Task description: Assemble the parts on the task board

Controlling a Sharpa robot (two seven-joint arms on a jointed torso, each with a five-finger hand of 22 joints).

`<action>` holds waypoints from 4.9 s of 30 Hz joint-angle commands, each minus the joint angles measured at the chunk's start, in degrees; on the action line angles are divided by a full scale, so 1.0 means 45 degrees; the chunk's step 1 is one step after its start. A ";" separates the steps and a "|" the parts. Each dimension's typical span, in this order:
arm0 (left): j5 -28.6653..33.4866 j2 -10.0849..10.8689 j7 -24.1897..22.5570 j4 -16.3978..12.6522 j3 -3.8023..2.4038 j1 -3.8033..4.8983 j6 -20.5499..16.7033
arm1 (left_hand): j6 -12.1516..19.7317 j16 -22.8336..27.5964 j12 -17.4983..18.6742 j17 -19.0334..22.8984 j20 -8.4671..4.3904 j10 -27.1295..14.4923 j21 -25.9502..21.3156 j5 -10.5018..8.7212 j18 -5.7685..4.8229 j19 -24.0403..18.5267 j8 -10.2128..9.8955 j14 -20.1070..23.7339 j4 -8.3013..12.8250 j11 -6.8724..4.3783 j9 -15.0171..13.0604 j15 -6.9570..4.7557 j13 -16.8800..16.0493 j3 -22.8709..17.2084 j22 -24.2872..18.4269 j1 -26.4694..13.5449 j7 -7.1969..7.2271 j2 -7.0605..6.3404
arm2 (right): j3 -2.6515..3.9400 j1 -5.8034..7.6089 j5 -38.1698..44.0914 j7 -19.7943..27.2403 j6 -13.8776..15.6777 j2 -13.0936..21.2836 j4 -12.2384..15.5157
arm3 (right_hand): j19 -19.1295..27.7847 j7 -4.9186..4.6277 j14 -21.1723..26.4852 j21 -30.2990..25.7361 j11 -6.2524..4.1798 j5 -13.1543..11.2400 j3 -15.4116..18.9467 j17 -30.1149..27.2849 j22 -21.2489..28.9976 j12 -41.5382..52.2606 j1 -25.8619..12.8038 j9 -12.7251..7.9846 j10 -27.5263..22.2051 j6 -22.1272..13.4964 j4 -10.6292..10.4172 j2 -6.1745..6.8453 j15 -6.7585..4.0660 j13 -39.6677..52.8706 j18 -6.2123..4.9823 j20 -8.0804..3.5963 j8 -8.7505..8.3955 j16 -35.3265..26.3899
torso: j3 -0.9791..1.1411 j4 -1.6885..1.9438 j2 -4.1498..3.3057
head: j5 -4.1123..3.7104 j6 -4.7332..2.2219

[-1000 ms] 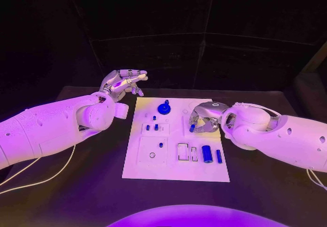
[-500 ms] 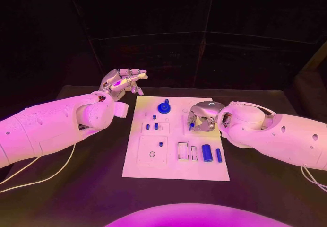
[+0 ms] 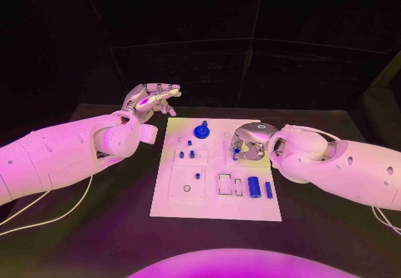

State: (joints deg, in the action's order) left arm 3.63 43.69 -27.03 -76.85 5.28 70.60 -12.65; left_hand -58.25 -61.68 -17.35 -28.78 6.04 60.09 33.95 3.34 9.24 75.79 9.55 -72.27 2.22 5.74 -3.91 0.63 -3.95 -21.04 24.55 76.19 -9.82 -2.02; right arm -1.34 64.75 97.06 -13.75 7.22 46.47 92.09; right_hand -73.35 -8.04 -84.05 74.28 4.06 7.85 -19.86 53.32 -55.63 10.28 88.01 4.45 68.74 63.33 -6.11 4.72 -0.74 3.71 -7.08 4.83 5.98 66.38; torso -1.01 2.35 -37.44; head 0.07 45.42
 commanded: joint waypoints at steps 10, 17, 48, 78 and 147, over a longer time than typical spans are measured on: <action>0.0027 -0.0006 -0.0016 0.0015 -0.0008 0.0021 0.0136 | 0.0058 0.0071 -0.0053 0.0037 -0.0006 -0.0088 -0.0056 0.0051 0.0250 -0.0097 0.0071 0.0108 0.0065 0.0028 -0.0006 0.0005 0.0018 0.0028 -0.0017 0.0005 -0.0045 -0.0080 | 0.0043 0.0037 0.0151 0.0137 0.2345 0.0810 0.1803 | -0.0214 -0.0012 -0.0170 0.0271 -0.0067 -0.0087 -0.0516 0.0048 -0.0383 -0.0311 0.0140 -0.0039 0.0361 0.0146 0.0313 0.0065 -0.0074 0.0061 0.0205 0.0035 -0.0067 0.0109 | 0.0001 0.0016 -0.0005 | 0.0004 -0.0080; 0.0024 -0.0031 -0.0005 0.0006 -0.0007 0.0021 0.0125 | 0.0058 0.0071 -0.0053 0.0037 -0.0006 -0.0088 -0.0056 0.0051 0.0250 -0.0097 0.0071 0.0108 0.0065 0.0028 -0.0006 0.0005 0.0018 0.0028 -0.0017 0.0005 -0.0045 -0.0080 | 0.0041 0.0026 -0.0090 0.0704 0.2359 0.0347 0.2337 | -0.0184 -0.0041 -0.0153 0.0305 -0.0041 -0.0091 -0.0675 0.0025 -0.0392 -0.0439 0.0091 -0.0058 0.0413 0.0150 0.0471 0.0218 -0.0058 0.0067 0.0202 0.0048 -0.0123 0.0115 | -0.0007 0.0002 -0.0014 | 0.0122 -0.0011; -0.0162 -0.0401 0.0694 0.0047 -0.0004 0.0026 0.0283 | 0.0713 0.0189 -0.0506 0.0841 0.0147 -0.0833 -0.0464 0.0103 0.0241 -0.0239 0.0378 0.0705 -0.0908 0.0168 -0.0028 0.0151 0.0015 -0.1237 -0.0284 -0.0663 -0.0163 0.0776 | 0.0004 -0.1296 0.0249 0.1513 0.1078 -0.2554 0.0966 | -0.0100 -0.0124 -0.0122 0.0328 0.0030 0.0002 -0.0958 -0.0033 -0.0361 -0.0683 -0.0067 -0.0097 0.0392 0.0063 0.0655 0.0339 -0.0002 0.0062 0.0189 0.0093 -0.0265 0.0108 | -0.0010 0.0009 -0.0007 | 0.0532 0.0212; -0.0162 -0.0432 0.0709 0.0115 0.0015 0.0025 0.0339 | 0.0813 0.0128 -0.0687 0.0912 0.0151 -0.0934 -0.0496 0.0076 0.0247 -0.0235 0.0591 0.0768 -0.0747 0.0191 -0.0048 0.0169 0.0017 -0.1779 -0.0310 -0.0748 -0.0196 0.0517 | -0.0038 -0.1491 0.0349 0.1252 0.0206 -0.2845 0.0456 | -0.0079 -0.0122 -0.0114 0.0334 0.0031 0.0005 -0.1006 -0.0049 -0.0359 -0.0718 -0.0164 -0.0091 0.0432 0.0090 0.0667 0.0352 0.0007 0.0073 0.0187 0.0107 -0.0271 0.0106 | -0.0004 0.0011 -0.0013 | 0.0596 0.0318; -0.0162 -0.0121 0.0737 -0.0020 0.0164 0.0027 0.0254 | 0.0844 0.0103 -0.0771 0.0946 0.0149 -0.0963 -0.0504 0.0068 0.0251 -0.0233 0.0695 0.0788 -0.0639 0.0185 -0.0058 0.0164 0.0015 -0.1925 -0.0317 -0.0769 -0.0192 0.0382 | -0.0064 -0.0493 -0.4276 -0.0445 0.2798 0.1851 0.3172 | -0.0590 0.0236 -0.0361 0.0619 -0.0444 0.1963 0.2836 0.0898 -0.0951 0.3853 -0.3235 0.0141 0.1484 -0.1408 -0.1078 0.0906 -0.0367 0.2788 0.0307 -0.0208 0.0482 0.1094 | -0.0070 -0.0111 0.0069 | -0.0279 -0.0131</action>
State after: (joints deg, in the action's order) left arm 3.07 43.14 -23.40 -76.64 6.04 70.63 -11.72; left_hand -54.86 -60.97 -20.46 -24.57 6.66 56.09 32.06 3.55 9.23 75.17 12.45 -69.10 -0.63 6.45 -4.12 1.55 -3.95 -29.43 23.18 72.67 -10.52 0.29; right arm -1.58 62.40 84.97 -10.69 19.53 54.40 105.97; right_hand -75.57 -7.30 -84.04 76.64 2.43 15.98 -7.66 56.69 -59.16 26.51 73.80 5.02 75.47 57.04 -10.73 8.75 -2.17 15.24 -6.64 4.12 7.88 70.81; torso -1.15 2.07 -37.24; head -0.54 45.07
